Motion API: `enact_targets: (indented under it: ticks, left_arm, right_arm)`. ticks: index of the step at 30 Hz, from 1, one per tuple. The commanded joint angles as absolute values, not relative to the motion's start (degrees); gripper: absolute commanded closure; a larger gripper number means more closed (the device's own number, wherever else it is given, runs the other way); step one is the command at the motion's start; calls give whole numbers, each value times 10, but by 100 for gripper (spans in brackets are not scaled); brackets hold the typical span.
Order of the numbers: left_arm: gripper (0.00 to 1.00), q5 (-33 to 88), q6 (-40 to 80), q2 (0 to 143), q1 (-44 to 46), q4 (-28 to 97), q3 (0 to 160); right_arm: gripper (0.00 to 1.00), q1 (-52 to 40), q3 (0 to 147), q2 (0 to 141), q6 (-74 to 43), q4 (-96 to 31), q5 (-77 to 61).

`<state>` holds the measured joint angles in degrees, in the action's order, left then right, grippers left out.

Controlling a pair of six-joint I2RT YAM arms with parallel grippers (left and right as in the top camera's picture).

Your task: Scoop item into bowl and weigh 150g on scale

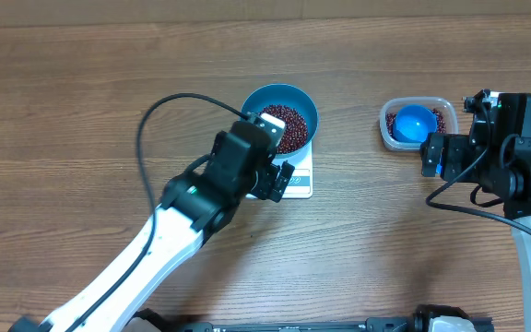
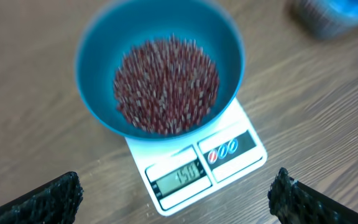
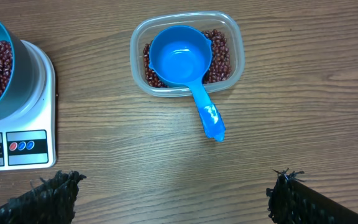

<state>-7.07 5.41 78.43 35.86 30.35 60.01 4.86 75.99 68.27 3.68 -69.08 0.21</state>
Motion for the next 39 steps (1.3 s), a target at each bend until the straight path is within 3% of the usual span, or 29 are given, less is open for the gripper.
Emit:
enact_targets:
  ticks: [1, 10, 30, 39]
  left_arm:
    - [0, -64, 47, 827, 356, 302, 599]
    - [0, -65, 47, 911, 356, 302, 599]
    - [0, -65, 48, 914, 356, 302, 599]
    - [1, -66, 211, 914, 326, 302, 599]
  right_arm:
    - [0, 49, 771, 683, 39, -689, -1]
    - [0, 49, 771, 683, 39, -689, -1]
    - [0, 49, 771, 683, 39, -689, -1]
    - [0, 49, 771, 683, 39, -689, -1]
